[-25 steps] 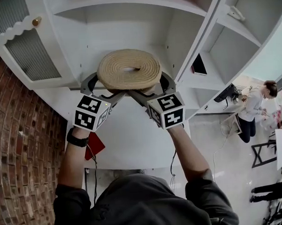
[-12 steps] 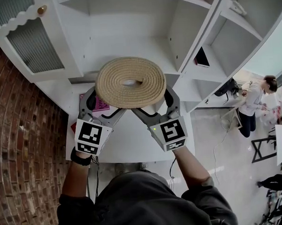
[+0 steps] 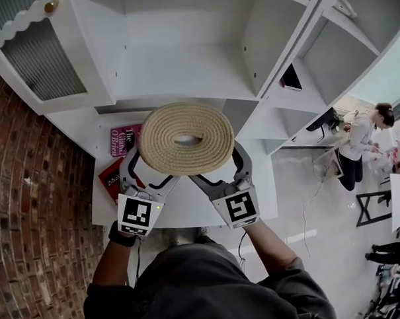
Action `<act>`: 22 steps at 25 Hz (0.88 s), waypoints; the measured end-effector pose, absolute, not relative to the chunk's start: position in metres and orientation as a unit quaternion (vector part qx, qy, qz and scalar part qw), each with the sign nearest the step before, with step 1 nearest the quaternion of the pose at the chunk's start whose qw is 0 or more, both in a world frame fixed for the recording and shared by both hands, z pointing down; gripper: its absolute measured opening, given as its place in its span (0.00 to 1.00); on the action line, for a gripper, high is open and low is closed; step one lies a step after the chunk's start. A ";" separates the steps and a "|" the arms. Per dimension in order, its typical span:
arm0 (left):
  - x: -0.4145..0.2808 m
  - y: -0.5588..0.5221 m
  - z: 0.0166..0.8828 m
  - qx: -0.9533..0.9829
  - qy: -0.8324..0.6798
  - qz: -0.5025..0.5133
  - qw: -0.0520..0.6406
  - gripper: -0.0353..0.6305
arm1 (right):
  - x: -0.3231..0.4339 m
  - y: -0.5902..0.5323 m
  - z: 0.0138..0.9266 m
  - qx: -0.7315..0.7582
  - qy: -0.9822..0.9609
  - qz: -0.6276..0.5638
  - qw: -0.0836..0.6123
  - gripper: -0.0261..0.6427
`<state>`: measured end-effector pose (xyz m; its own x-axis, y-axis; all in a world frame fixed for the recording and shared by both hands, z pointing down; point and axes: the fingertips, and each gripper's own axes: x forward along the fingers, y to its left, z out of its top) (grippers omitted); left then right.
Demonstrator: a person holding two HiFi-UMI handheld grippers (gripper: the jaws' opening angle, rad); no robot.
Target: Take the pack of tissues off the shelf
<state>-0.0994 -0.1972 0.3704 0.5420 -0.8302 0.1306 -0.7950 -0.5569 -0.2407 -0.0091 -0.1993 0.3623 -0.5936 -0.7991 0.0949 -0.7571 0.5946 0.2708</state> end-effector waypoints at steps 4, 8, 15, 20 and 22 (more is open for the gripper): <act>-0.097 -0.211 0.411 -0.876 0.462 -0.127 0.053 0.74 | -0.007 -0.213 0.402 0.436 -0.888 -0.084 0.118 0.81; -0.093 -0.232 0.454 -0.877 0.458 -0.144 0.032 0.74 | -0.002 -0.234 0.446 0.433 -0.890 -0.057 0.131 0.81; -0.089 -0.273 0.533 -0.876 0.453 -0.164 -0.013 0.74 | 0.001 -0.277 0.523 0.427 -0.893 -0.021 0.142 0.81; -0.085 -0.307 0.589 -0.875 0.448 -0.179 -0.039 0.74 | 0.005 -0.312 0.577 0.423 -0.893 0.000 0.153 0.81; -0.083 -0.321 0.611 -0.875 0.445 -0.185 -0.049 0.74 | 0.007 -0.326 0.600 0.423 -0.893 0.009 0.156 0.81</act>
<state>-0.0833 -0.3205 0.6114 0.5346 -0.7612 0.3671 -0.7973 -0.5983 -0.0797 0.0072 -0.3255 0.5998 -0.5937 -0.7524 0.2853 -0.7579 0.6420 0.1158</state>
